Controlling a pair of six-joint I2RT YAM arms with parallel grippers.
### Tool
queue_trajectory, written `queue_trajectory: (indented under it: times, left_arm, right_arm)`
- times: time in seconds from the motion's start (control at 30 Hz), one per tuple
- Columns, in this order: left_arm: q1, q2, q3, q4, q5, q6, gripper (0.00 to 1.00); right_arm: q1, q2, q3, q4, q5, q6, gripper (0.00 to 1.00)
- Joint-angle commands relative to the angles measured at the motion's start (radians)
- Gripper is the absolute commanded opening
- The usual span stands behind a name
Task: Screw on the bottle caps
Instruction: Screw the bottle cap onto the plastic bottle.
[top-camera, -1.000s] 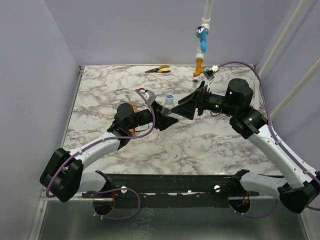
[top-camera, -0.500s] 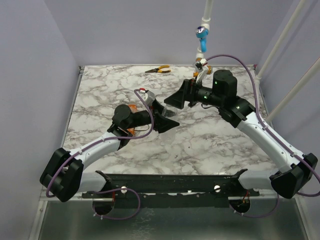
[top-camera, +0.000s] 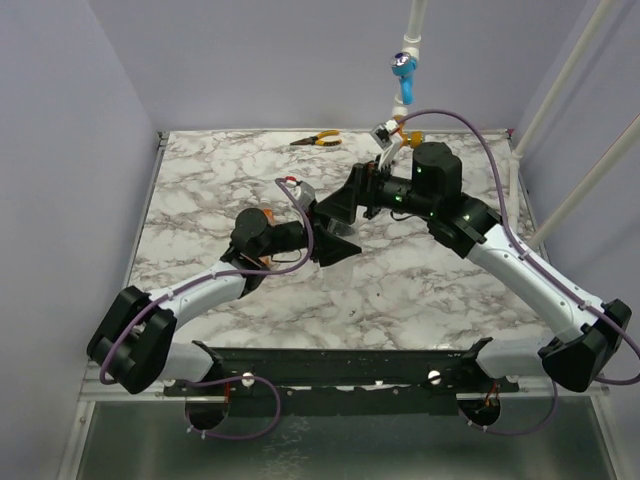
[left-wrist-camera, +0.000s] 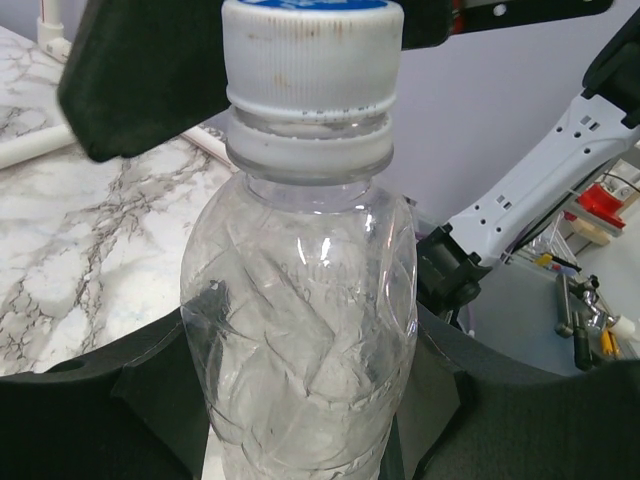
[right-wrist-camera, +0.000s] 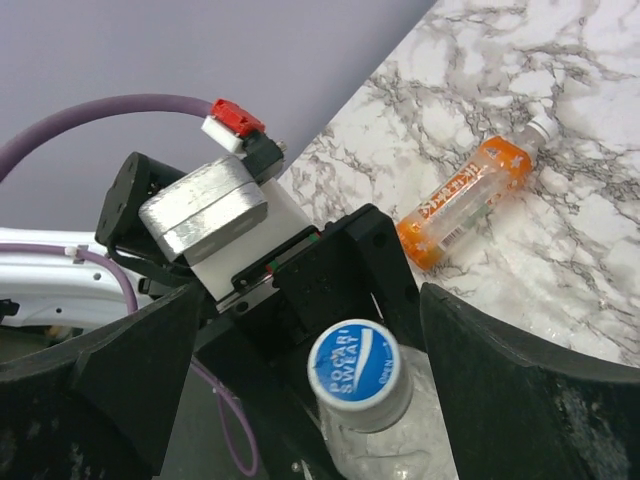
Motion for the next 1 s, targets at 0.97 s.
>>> queue_trajectory:
  times: [0.97]
  left_arm:
    - [0.061,-0.032,0.011,0.027,0.072,-0.028,0.25]
  right_arm:
    - [0.014,-0.033,0.036,-0.067,0.212,-0.018,0.96]
